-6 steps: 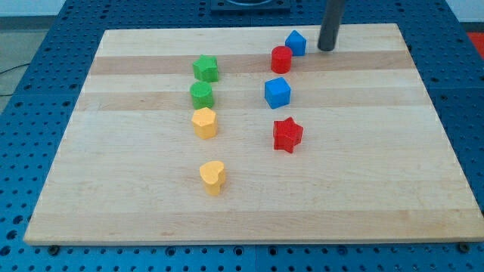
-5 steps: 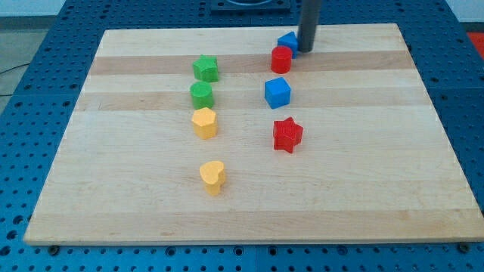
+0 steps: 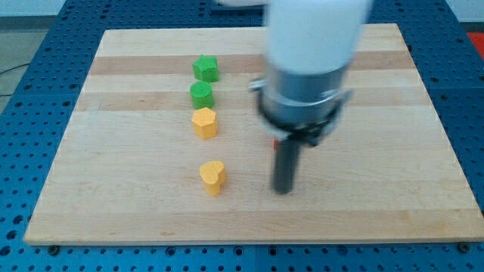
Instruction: Slightly push the yellow heart towards up
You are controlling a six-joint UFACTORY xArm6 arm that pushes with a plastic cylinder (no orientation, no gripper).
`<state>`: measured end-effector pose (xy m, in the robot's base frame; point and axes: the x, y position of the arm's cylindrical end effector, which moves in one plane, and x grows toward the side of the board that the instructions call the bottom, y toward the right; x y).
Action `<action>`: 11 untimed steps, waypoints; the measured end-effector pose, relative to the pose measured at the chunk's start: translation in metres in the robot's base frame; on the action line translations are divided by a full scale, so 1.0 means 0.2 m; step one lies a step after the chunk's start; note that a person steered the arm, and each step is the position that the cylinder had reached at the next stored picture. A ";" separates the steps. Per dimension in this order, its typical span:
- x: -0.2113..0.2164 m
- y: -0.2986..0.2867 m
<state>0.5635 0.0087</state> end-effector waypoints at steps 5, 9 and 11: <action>-0.08 -0.50; -0.05 -0.14; -0.25 0.10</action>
